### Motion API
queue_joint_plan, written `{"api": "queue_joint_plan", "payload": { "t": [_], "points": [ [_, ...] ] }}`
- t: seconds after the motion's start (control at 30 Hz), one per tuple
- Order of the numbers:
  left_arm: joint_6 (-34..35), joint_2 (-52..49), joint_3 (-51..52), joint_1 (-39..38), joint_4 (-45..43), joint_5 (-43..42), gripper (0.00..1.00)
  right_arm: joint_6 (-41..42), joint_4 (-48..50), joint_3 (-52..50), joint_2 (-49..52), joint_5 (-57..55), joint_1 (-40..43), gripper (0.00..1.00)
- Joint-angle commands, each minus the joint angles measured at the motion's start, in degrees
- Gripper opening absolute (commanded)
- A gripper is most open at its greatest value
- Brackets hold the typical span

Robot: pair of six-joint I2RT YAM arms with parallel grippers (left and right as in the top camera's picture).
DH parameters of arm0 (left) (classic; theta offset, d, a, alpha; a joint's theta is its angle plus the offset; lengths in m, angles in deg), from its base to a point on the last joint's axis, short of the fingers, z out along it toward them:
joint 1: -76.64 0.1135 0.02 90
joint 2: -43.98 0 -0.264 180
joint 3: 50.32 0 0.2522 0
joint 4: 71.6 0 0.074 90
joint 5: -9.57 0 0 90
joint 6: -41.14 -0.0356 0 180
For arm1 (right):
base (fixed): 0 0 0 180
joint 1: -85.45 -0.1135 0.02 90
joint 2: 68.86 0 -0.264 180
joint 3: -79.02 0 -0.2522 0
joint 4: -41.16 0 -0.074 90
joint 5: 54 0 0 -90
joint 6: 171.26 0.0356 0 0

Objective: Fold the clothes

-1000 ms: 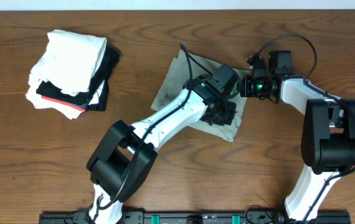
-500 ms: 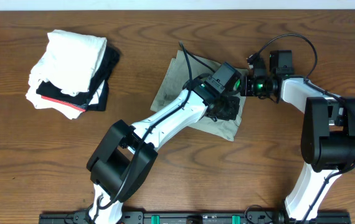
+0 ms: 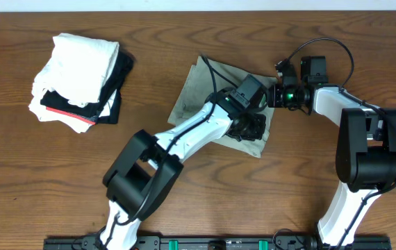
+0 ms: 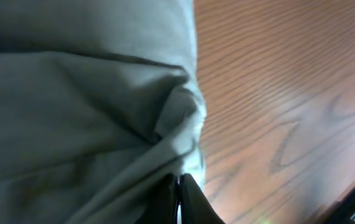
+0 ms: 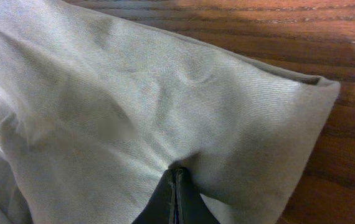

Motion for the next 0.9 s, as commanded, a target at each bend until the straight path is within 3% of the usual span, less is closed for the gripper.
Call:
{"api": "queue_joint_plan", "payload": {
  "t": [0.0, 0.6, 0.77, 0.87],
  "points": [
    [0.61, -3.98, 0.83, 0.13, 0.26, -2.05, 0.06, -0.72, -1.2, -1.2, 3.63, -3.19, -0.26, 0.01],
    [-10.01, -6.69, 1.05, 0.63, 16.41, 0.48, 0.06, -0.72, -1.6, -1.2, 3.63, -3.23, -0.26, 0.01],
    [-9.99, -1.33, 0.11, 0.68, 17.16, -0.09, 0.06, -0.72, -1.62, -1.2, 3.63, -3.23, -0.26, 0.01],
    [-9.29, 4.83, -0.04, 1.11, 16.31, 3.74, 0.06, -0.72, -1.62, -1.2, 3.63, -3.23, -0.26, 0.01]
  ]
}}
